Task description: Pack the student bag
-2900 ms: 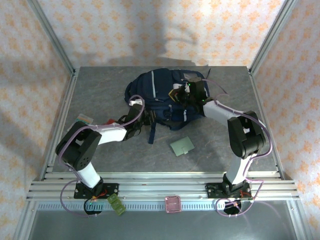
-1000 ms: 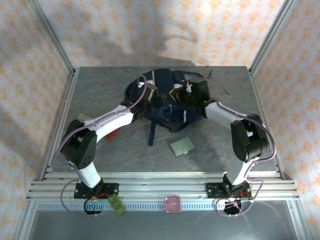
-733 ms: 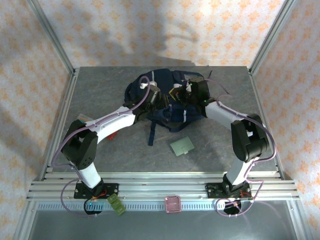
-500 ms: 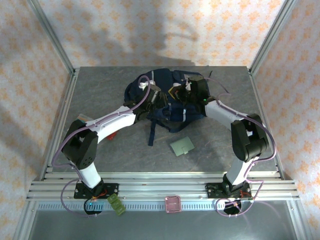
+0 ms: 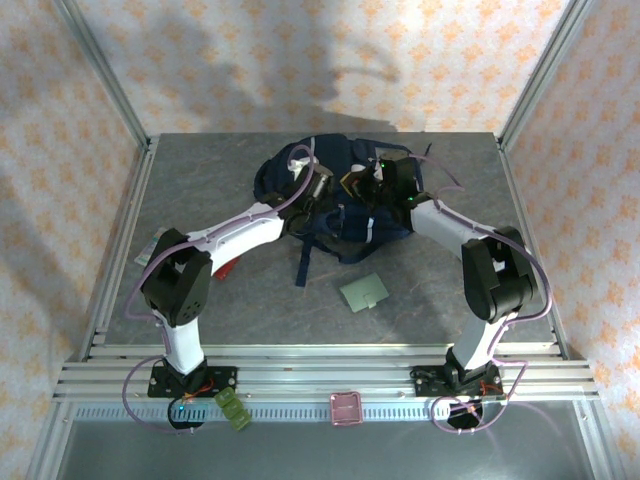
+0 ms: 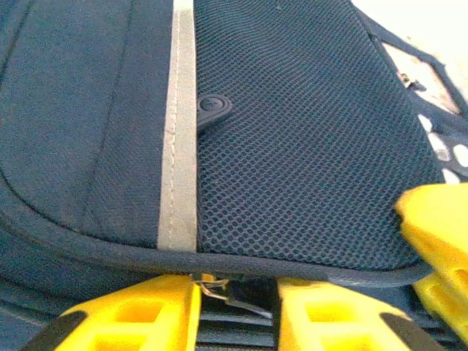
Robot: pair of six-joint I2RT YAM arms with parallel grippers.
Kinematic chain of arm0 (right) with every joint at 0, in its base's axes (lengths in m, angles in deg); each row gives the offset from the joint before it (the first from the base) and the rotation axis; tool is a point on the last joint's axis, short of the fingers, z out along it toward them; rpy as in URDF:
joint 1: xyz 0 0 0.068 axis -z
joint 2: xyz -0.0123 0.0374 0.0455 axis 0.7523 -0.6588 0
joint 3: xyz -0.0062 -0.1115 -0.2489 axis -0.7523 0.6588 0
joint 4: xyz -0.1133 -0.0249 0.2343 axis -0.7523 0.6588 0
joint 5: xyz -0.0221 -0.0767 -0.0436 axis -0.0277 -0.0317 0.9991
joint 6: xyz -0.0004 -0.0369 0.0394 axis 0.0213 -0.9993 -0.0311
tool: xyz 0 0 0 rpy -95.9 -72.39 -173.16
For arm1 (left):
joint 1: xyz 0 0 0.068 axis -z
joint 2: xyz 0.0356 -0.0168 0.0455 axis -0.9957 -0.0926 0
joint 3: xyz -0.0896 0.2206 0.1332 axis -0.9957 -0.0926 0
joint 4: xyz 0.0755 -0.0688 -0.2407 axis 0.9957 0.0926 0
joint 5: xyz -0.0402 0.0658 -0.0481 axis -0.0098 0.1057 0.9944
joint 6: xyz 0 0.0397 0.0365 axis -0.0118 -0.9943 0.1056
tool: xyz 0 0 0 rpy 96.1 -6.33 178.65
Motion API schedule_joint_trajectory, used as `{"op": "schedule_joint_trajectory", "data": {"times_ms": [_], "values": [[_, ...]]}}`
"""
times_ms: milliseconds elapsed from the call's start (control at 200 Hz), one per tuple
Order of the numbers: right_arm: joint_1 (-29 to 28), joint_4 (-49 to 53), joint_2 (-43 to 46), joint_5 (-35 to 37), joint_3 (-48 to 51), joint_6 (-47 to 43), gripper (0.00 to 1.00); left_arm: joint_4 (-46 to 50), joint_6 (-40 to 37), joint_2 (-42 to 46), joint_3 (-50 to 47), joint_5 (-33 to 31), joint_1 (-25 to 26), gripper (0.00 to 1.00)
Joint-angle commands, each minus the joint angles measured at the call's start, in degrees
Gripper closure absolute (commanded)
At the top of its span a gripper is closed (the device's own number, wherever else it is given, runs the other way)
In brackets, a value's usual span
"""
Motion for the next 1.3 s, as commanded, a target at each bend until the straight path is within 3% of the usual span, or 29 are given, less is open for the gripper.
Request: {"op": "schedule_joint_trajectory", "data": {"times_ms": [0, 270, 305, 345, 435, 481, 546, 896, 1076, 1171, 1291], "values": [[-0.96, -11.22, 3.52, -5.19, -5.07, -0.12, 1.0, 3.99, -1.82, -2.64, 0.56, -1.33, -0.44, 0.57], [-1.54, -12.21, 3.27, -5.98, -4.9, 0.24, 1.0, 3.48, -3.52, -7.0, 4.12, 2.57, -0.46, 0.5], [-1.71, -12.06, 3.25, -6.14, -4.93, 0.13, 1.0, 4.3, -3.73, -7.71, 5.0, 2.15, -0.46, 0.59], [-1.78, -11.94, 3.25, -6.25, -4.88, 0.04, 1.0, 5.25, -4.03, -8.4, 5.89, 1.99, -0.47, 0.77], [-1.73, -11.69, 3.54, -6.26, -4.56, -0.4, 1.0, 6.87, -4.58, -9.22, 7.11, 1.36, -0.46, 0.83], [-1.73, -11.63, 3.74, -6.14, -4.41, -0.7, 1.0, 7.04, -4.96, -8.88, 6.99, 1.15, -0.55, 0.96], [-1.73, -10.63, 4.08, -5.73, -4.42, -1.59, 1.0, 7.38, -5.46, -8.14, 6.43, 0.77, -0.68, 1.0], [0.29, -5.7, 6.23, -3.66, -0.84, -5.87, 1.0, 9.38, -10.96, 2.42, -3.19, 1.73, -6.74, 1.0], [0.26, -6.66, 5.67, -5.07, 0.2, -5.07, 1.0, 8.31, -14.46, 3.69, -3.55, 8.22, -7.66, 1.0], [0.27, -6.76, 5.76, -5.07, 0.18, -5.13, 1.0, 7.94, -15.41, 3.37, -2.44, 12.17, -7.67, 0.73], [0.28, -6.05, 5.85, -5.02, -0.37, -5.63, 1.0, 8.19, -16.68, 3.21, -1.44, 12.84, -7.66, 0.6]]}}
